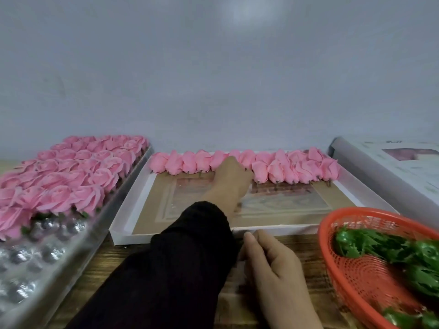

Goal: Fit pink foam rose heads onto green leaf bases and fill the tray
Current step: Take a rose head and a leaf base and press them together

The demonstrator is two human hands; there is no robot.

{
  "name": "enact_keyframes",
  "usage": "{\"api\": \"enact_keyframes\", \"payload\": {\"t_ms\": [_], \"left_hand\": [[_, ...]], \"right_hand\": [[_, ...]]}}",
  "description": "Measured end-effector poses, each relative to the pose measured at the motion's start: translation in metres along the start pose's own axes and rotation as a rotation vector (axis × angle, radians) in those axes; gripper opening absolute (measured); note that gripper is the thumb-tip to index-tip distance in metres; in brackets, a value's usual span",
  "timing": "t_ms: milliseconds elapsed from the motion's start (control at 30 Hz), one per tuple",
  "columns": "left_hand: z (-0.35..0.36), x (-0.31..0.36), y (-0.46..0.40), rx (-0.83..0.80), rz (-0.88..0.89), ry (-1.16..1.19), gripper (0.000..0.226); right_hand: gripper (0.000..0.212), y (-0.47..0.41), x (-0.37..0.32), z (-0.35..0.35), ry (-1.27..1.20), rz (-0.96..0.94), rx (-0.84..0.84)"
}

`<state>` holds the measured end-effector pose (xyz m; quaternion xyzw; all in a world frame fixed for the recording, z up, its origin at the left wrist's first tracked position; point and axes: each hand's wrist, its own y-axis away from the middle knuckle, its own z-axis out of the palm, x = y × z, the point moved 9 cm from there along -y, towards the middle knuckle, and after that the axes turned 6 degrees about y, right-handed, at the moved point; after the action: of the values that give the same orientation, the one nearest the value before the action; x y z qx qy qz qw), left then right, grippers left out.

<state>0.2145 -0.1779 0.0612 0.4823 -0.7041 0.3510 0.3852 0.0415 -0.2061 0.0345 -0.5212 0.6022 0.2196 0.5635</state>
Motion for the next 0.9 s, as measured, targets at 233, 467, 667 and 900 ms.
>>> {"api": "enact_keyframes", "payload": {"t_ms": [233,467,667,900], "left_hand": [[0.039,-0.012,-0.034,-0.032,-0.109,-0.065,0.030],[0.051,-0.022,-0.048,0.004,-0.163,-0.110,0.053],[0.044,-0.025,-0.043,0.036,-0.195,0.088,0.062],[-0.007,-0.001,0.004,0.120,-0.179,0.525,0.025]], "right_hand": [[0.036,-0.001,0.005,-0.009,-0.024,0.034,0.067],[0.022,-0.001,0.005,-0.013,-0.003,0.046,0.121],[0.029,-0.001,0.009,-0.010,-0.011,0.072,0.073],[0.030,0.001,0.000,-0.014,0.014,0.014,0.105]]}}
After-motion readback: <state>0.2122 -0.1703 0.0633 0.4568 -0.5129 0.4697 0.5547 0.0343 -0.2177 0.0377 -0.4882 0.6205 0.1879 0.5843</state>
